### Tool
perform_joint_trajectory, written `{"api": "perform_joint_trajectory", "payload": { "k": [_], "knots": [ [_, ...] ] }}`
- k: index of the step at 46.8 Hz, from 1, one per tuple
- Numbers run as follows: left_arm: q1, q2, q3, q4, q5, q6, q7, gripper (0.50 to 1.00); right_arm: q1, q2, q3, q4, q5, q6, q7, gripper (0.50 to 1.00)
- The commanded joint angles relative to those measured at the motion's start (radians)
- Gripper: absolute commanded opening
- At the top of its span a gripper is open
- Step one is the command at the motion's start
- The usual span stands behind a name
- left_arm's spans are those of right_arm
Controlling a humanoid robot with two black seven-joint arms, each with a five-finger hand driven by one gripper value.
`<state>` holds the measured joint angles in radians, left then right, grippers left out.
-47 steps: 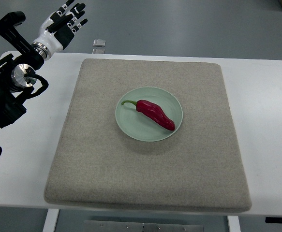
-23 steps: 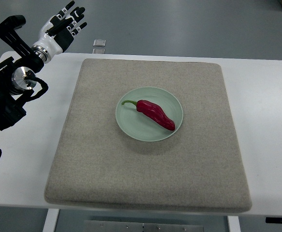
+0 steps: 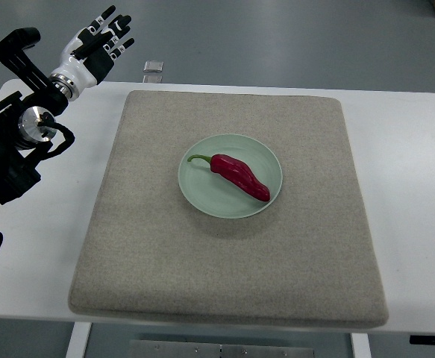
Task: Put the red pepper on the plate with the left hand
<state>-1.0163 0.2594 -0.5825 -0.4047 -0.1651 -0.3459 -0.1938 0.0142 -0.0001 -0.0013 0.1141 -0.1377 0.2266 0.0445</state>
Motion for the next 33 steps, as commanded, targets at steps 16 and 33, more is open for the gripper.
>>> {"api": "perform_joint_trajectory", "payload": {
  "k": [16,33],
  "knots": [
    [0.001,-0.025,0.001,0.000,-0.002,0.001,-0.006,0.994,-0.002,0.000,-0.002,0.029,0.000,-0.006,-0.002,0.928],
    [-0.001,-0.025,0.001,0.000,-0.002,0.001,-0.006,0.994,-0.005,0.000,-0.003,0.032,-0.005,0.007,-0.006,0.928]
  ]
}}
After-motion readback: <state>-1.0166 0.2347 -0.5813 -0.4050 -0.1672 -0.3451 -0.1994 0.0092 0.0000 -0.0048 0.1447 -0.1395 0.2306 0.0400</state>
